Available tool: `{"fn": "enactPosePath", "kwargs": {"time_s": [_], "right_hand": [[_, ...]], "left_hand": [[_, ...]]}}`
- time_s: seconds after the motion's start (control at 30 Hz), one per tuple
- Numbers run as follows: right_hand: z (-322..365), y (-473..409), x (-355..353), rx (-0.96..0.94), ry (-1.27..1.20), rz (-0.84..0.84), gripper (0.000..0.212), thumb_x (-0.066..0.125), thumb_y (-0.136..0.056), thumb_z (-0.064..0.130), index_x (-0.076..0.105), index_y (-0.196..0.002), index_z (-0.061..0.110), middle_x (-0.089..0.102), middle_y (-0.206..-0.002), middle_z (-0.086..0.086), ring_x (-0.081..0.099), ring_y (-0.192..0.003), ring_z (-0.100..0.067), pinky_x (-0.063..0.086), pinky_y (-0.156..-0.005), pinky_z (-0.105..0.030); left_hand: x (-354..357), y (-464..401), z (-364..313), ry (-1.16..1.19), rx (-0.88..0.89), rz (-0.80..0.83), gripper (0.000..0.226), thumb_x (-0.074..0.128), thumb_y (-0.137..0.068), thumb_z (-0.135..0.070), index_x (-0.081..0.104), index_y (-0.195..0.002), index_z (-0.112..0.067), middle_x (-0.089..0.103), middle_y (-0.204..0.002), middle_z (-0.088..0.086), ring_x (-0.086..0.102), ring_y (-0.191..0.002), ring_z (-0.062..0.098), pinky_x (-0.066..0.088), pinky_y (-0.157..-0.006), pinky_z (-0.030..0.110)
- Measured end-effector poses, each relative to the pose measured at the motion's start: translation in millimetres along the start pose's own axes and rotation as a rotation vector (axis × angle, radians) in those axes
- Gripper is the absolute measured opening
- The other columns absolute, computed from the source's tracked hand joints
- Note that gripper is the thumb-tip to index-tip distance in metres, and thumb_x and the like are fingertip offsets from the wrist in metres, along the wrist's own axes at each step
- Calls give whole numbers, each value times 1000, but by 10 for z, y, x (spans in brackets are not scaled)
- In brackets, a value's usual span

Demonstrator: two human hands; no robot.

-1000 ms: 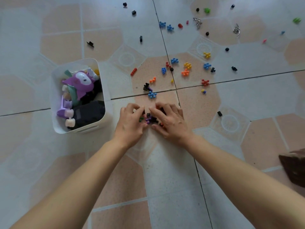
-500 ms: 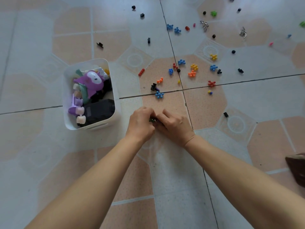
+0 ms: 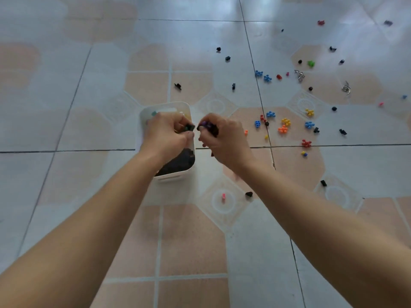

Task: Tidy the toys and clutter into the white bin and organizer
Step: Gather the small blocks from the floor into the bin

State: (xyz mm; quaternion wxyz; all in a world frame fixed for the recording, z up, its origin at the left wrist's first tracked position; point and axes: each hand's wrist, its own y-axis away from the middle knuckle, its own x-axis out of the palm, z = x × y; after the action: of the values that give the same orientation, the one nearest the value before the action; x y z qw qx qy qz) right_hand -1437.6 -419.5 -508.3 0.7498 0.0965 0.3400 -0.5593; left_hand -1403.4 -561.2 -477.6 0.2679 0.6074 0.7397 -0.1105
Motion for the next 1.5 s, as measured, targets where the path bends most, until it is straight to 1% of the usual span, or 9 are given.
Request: {"fn": "enactPosePath", "kwargs": {"time_s": [0.13, 0.37, 0.6, 0.8, 0.97, 1.1, 1.17, 1.23, 1.5], "right_hand": [[165, -275, 469, -29, 35, 23, 9, 59, -86, 13, 63, -86, 5, 59, -70, -4, 53, -63, -23, 40, -58, -32], [-2, -341, 856, -172, 187, 138, 16, 52, -90, 20, 56, -91, 5, 57, -93, -10, 54, -74, -28, 50, -63, -40], [-65, -294, 712, -183, 67, 236, 16, 62, -80, 14, 64, -94, 7, 55, -92, 0, 51, -83, -14, 43, -75, -23], [19, -231, 384, -89, -79, 248, 21, 60, -86, 15, 62, -105, 6, 64, -99, -6, 58, -89, -13, 42, -77, -11], [-165, 137, -92, 54, -15, -10, 26, 54, -89, 7, 61, -114, 6, 65, -109, -5, 61, -98, -15, 51, -87, -36], [-651, 999, -341, 80, 346, 269, 56, 55, -91, 28, 37, -144, 20, 36, -152, -2, 31, -139, -19, 27, -114, -42], [-896, 1338, -365, 90, 572, 449, 75, 43, -91, 50, 5, -153, 32, 0, -162, 4, -2, -149, -16, 3, -120, -39], [-1118, 1497, -328, 77, 687, 501, 79, 32, -88, 62, -12, -150, 37, -13, -161, 5, -14, -148, -19, -6, -118, -41], [-1430, 783, -99, 41, 736, 484, 83, -2, -81, 73, -8, -152, 30, -15, -161, 2, -20, -146, -20, -15, -116, -42]], "left_hand": [[-287, -65, 321, -47, -154, -34, 14, 71, -79, -6, 70, -84, -19, 72, -84, 11, 71, -75, 24, 59, -80, 40], [-263, -200, 519, -203, -137, -32, 8, 63, -76, -16, 69, -71, -14, 69, -74, 9, 66, -78, 33, 57, -74, 45], [-273, -147, 565, -173, -69, -29, 26, 65, -81, -10, 73, -104, -17, 73, -102, 7, 66, -97, 23, 53, -92, 42], [-134, -18, 341, -96, 73, -123, 23, 62, -81, -3, 72, -98, -13, 72, -98, 5, 67, -94, 20, 54, -90, 34], [215, 234, 175, -116, 153, -126, 21, 63, -80, -3, 71, -99, -8, 72, -94, 7, 66, -84, 18, 53, -85, 31], [808, 552, 399, -364, 109, 224, 34, 68, -79, -15, 63, -113, -12, 60, -110, 7, 61, -94, 23, 48, -87, 33], [1040, 657, 553, -468, 73, 276, 42, 68, -80, -19, 56, -120, -11, 49, -114, 10, 51, -105, 27, 45, -92, 36], [1191, 672, 632, -536, 72, 245, 40, 68, -80, -20, 53, -115, -10, 44, -113, 12, 44, -106, 30, 44, -91, 40], [1377, -47, 494, -453, 33, 103, 21, 61, -83, -12, 59, -104, -7, 60, -105, 15, 57, -98, 31, 40, -82, 34]]}}
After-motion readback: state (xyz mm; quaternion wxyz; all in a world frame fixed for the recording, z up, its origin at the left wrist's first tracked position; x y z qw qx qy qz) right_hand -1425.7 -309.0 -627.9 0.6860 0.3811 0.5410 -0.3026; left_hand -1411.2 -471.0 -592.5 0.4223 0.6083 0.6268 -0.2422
